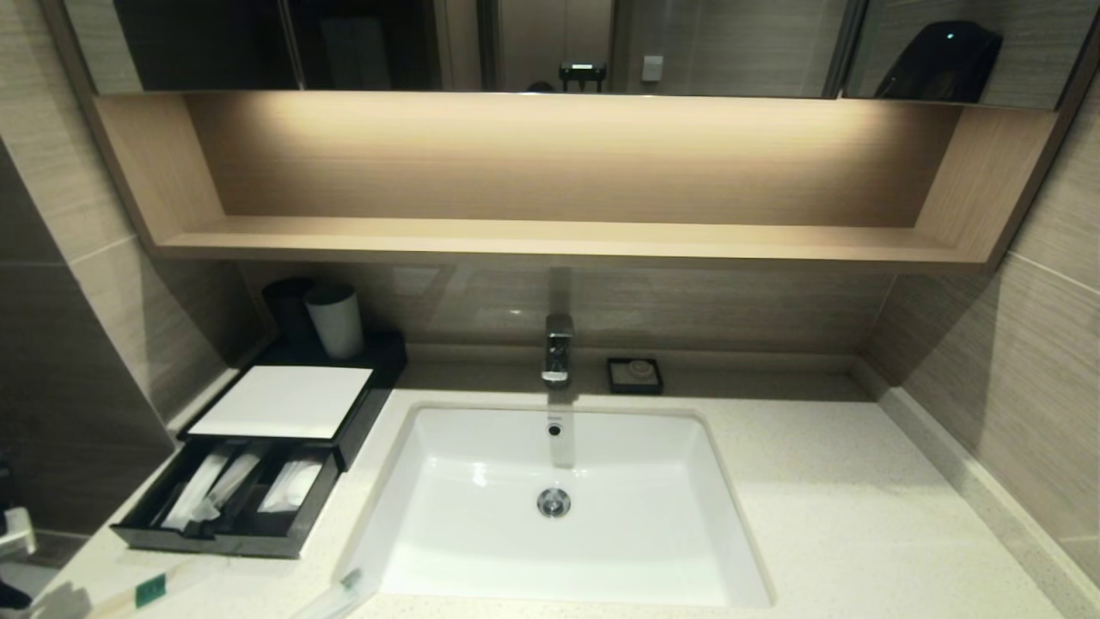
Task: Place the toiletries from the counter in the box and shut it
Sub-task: Pick up the bathroom toiletry
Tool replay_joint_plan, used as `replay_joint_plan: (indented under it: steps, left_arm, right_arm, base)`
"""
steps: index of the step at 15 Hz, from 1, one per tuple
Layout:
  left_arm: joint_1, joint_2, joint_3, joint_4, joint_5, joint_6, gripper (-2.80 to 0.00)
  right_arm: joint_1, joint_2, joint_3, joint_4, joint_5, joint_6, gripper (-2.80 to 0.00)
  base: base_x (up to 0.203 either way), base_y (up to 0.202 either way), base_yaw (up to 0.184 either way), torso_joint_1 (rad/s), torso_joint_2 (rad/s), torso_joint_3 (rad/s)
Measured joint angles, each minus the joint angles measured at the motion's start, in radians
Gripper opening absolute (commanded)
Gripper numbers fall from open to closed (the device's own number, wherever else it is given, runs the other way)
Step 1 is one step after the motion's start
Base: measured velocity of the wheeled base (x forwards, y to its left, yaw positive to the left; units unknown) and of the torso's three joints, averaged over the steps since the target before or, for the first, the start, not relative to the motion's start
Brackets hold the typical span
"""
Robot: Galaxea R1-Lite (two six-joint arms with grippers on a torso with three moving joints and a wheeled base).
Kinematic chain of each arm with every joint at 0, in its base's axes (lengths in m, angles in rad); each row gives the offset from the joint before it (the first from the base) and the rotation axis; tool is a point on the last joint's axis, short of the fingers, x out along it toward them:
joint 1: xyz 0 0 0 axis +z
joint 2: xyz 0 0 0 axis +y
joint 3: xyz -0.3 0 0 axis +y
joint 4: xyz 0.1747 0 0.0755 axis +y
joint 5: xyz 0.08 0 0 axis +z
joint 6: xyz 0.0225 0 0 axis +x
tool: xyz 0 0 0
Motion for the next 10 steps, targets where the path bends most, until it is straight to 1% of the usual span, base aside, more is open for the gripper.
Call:
replay_joint_plan:
  steps: [2,4,5,8,10]
  left_arm:
    - [0.0,-0.011,0.0,0.0,-0.029,-0.002,0.0]
    - [0.0,-0.036,-0.008,0.001,-0.062,-0.026,0.0]
    - [-0.002,-0.055,-0.016,0.002,-0.077,-0.052,0.0]
    - [-0.038,-0.119,-0.044,0.014,-0.135,-0.156,0.0]
    - [-0.052,-0.148,-0.044,0.015,-0.144,-0.164,0.0]
  right_arm:
    - [0.0,0.0,0.0,0.0,0.0,0.0,-2.8]
    - [0.0,0.0,0.0,0.0,0.0,0.0,-2.8]
    - [0.0,0.0,0.0,0.0,0.0,0.0,-2.8]
    - [0.0,0.0,0.0,0.0,0.0,0.0,-2.8]
    - [0.0,0.0,0.0,0.0,0.0,0.0,-2.8]
  base:
    - [0.0,0.0,0.0,0.0,0.0,0.0]
    - [0.0,0.0,0.0,0.0,0.0,0.0]
    - [0.0,0.0,0.0,0.0,0.0,0.0]
    - [0.0,0.0,0.0,0.0,0.0,0.0]
    - [0.0,0.0,0.0,0.0,0.0,0.0]
